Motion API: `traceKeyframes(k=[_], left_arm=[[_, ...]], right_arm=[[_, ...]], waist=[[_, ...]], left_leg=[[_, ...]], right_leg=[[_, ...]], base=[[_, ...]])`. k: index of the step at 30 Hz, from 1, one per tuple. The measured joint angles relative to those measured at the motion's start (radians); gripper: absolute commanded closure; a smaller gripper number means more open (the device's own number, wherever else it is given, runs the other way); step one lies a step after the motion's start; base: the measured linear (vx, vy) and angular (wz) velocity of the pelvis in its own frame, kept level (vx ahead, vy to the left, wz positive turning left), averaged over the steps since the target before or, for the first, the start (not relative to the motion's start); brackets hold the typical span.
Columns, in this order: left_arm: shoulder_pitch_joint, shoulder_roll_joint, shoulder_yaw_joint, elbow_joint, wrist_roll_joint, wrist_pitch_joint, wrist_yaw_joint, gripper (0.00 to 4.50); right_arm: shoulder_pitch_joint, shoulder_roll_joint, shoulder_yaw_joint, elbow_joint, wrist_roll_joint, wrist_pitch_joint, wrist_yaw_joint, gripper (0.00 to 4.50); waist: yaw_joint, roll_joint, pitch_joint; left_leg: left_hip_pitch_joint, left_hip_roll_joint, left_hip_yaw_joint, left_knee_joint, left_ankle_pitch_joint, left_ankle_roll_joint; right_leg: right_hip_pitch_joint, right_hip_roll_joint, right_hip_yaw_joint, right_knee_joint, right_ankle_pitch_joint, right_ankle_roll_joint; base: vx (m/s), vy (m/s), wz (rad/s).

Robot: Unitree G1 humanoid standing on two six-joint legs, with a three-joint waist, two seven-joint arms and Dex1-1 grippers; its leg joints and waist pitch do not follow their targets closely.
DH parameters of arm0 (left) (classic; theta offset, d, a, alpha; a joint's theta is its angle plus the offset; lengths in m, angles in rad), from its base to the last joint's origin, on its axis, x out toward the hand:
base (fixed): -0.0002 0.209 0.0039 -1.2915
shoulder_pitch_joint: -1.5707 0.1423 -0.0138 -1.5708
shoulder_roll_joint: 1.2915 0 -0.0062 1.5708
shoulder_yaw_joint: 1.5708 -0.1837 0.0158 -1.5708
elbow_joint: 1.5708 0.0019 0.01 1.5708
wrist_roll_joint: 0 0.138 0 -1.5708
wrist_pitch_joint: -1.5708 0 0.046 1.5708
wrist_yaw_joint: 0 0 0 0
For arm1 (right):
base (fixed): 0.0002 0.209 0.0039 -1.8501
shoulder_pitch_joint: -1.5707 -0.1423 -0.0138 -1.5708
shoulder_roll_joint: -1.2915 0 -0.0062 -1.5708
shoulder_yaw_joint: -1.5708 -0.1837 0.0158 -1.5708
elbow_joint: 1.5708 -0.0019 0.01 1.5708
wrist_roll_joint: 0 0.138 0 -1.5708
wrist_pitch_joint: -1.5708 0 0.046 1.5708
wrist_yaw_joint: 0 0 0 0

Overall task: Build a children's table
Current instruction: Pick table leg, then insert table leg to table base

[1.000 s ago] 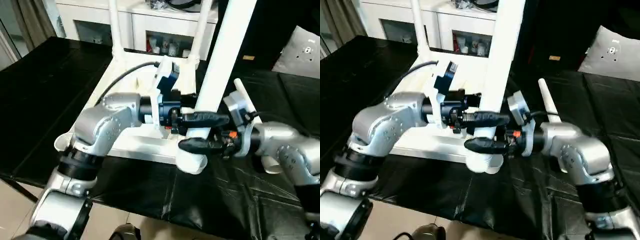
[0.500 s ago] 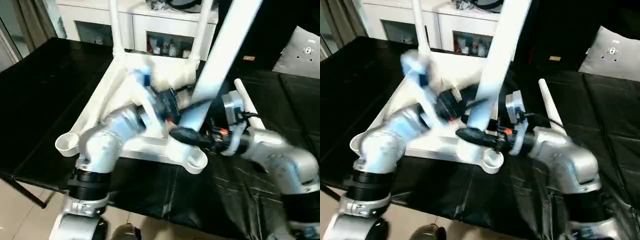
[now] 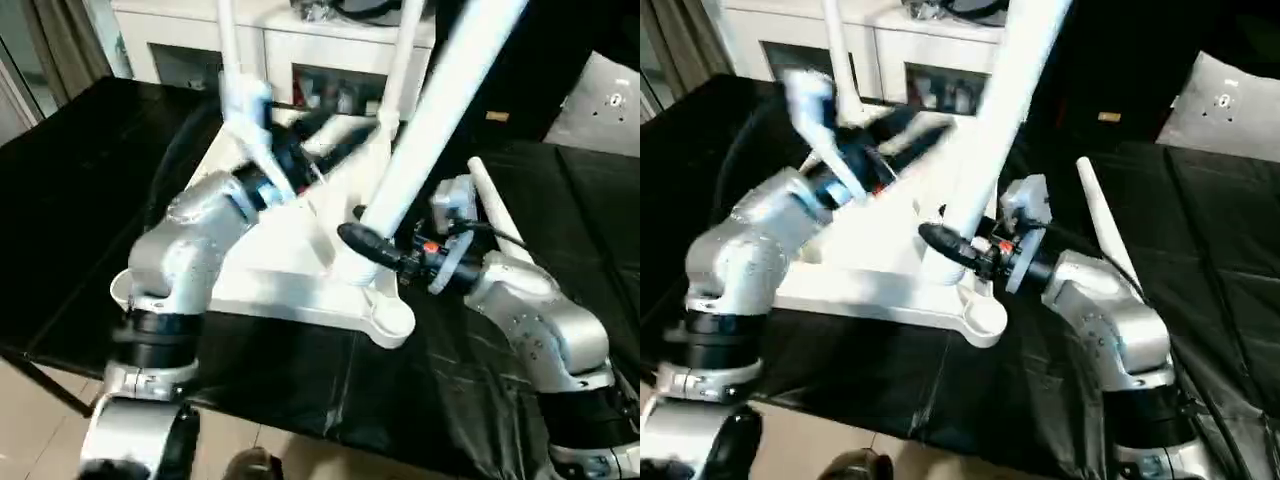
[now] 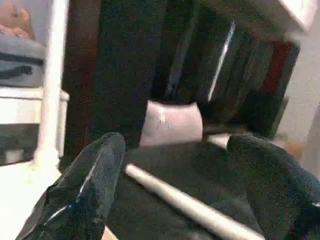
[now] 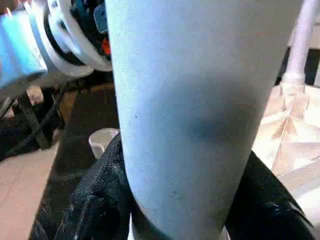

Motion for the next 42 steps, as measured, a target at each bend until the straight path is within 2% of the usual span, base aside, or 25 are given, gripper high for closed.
traceKeyframes(k=[5, 14, 18, 19, 23, 26, 28, 29, 32, 33, 38, 39, 42], left_arm=[[0.0, -0.004, -0.047, -0.041, 0.004, 0.017, -0.019, 0.65], [0.04, 0.052, -0.051, -0.133, 0.003, -0.003, -0.082, 0.65], [0.049, 0.072, -0.059, -0.133, 0.018, -0.017, -0.096, 0.65], [0.059, 0.102, -0.079, -0.133, 0.046, -0.04, -0.112, 0.65], [0.154, 0.236, -0.186, -0.073, 0.175, -0.088, -0.187, 0.65], [0.214, 0.319, -0.271, -0.054, 0.235, -0.12, -0.28, 0.65], [0.237, 0.336, -0.31, -0.06, 0.24, -0.129, -0.327, 0.65], [0.244, 0.341, -0.329, -0.064, 0.241, -0.132, -0.349, 0.94], [0.255, 0.357, -0.379, -0.068, 0.262, -0.174, -0.409, 1.01], [0.255, 0.359, -0.391, -0.054, 0.272, -0.188, -0.42, 1.28], [0.235, 0.352, -0.422, 0.104, 0.345, -0.296, -0.453, 1.56], [0.224, 0.353, -0.425, 0.132, 0.355, -0.315, -0.458, 1.75], [0.185, 0.354, -0.432, 0.203, 0.376, -0.361, -0.484, 1.83]], right_arm=[[0.016, -0.007, 0.017, 0.0, -0.051, -0.039, -0.015, 2.59], [0.022, -0.013, 0.019, 0.001, -0.087, -0.073, -0.046, 2.59], [0.032, 0.006, 0.0, 0.0, -0.088, -0.068, -0.098, 2.59], [0.037, 0.017, -0.02, -0.005, -0.088, -0.059, -0.133, 2.59], [0.079, 0.008, -0.108, -0.044, -0.094, 0.023, -0.262, 2.59], [0.129, -0.001, -0.14, -0.089, -0.104, 0.114, -0.332, 2.59], [0.147, -0.001, -0.149, -0.1, -0.111, 0.139, -0.351, 2.59], [0.15, -0.002, -0.151, -0.106, -0.113, 0.141, -0.356, 2.59], [0.191, -0.029, -0.152, -0.153, -0.116, 0.109, -0.342, 2.59], [0.203, -0.031, -0.152, -0.165, -0.115, 0.103, -0.335, 2.59], [0.262, -0.054, -0.146, -0.232, -0.099, 0.104, -0.284, 2.59], [0.262, -0.058, -0.144, -0.238, -0.087, 0.106, -0.273, 2.59], [0.265, -0.065, -0.141, -0.257, -0.055, 0.124, -0.242, 2.59]], waist=[[-0.003, 0.0, 0.0], [-0.013, 0.001, 0.0], [-0.015, 0.001, 0.0], [-0.017, 0.001, -0.001], [-0.031, 0.005, -0.003], [-0.033, 0.007, -0.002], [-0.034, 0.008, -0.002], [-0.035, 0.009, -0.001], [-0.032, 0.01, -0.002], [-0.033, 0.011, -0.002], [-0.042, 0.011, -0.002], [-0.044, 0.011, -0.002], [-0.05, 0.011, -0.002]], left_leg=[[0.001, 0.0, 0.0, 0.0, 0.0, 0.0], [0.002, 0.0, 0.0, 0.0, 0.0, 0.0], [0.002, 0.0, 0.0, 0.0, 0.0, 0.0], [0.002, 0.0, 0.0, -0.001, 0.0, 0.0], [0.003, 0.0, 0.001, -0.004, 0.001, -0.001], [0.003, 0.0, 0.001, -0.005, 0.001, -0.002], [0.003, 0.0, 0.001, -0.006, 0.001, -0.002], [0.003, 0.0, 0.001, -0.006, 0.001, -0.002], [0.004, 0.0, 0.001, -0.006, 0.001, -0.002], [0.004, 0.0, 0.001, -0.006, 0.001, -0.002], [0.005, 0.0, 0.002, -0.006, 0.001, -0.002], [0.005, 0.0, 0.002, -0.006, 0.001, -0.002], [0.005, 0.0, 0.002, -0.006, 0.001, -0.002]], right_leg=[[0.0, 0.0, 0.0, 0.001, 0.0, 0.0], [0.001, 0.0, 0.0, 0.001, 0.001, -0.001], [0.0, 0.0, 0.0, 0.001, 0.001, -0.001], [0.0, 0.0, 0.0, 0.001, 0.0, -0.001], [-0.001, 0.0, 0.002, 0.0, 0.0, 0.0], [-0.002, 0.001, 0.002, 0.0, 0.0, 0.001], [-0.002, 0.001, 0.002, 0.0, 0.0, 0.0], [-0.002, 0.001, 0.002, 0.0, 0.0, 0.0], [-0.001, 0.0, 0.002, -0.001, -0.001, 0.002], [-0.001, 0.0, 0.002, 0.0, -0.004, 0.006], [-0.001, 0.0, 0.002, 0.0, -0.003, 0.006], [-0.001, 0.0, 0.002, 0.0, -0.003, 0.006], [-0.001, 0.0, 0.002, 0.0, -0.003, 0.006]], base=[[0.0, 0.0, 0.0], [0.0, 0.0, 0.0], [0.0, 0.0, 0.0], [0.0, 0.0, 0.0], [0.0, 0.0, 0.0], [0.0, 0.0, 0.0], [0.0, 0.0, 0.0], [0.0, 0.0, 0.0], [0.0, 0.0, 0.0], [0.0, 0.0, 0.0], [0.0, 0.0, 0.0], [0.0, 0.0, 0.0], [0.0, 0.0, 0.0]])
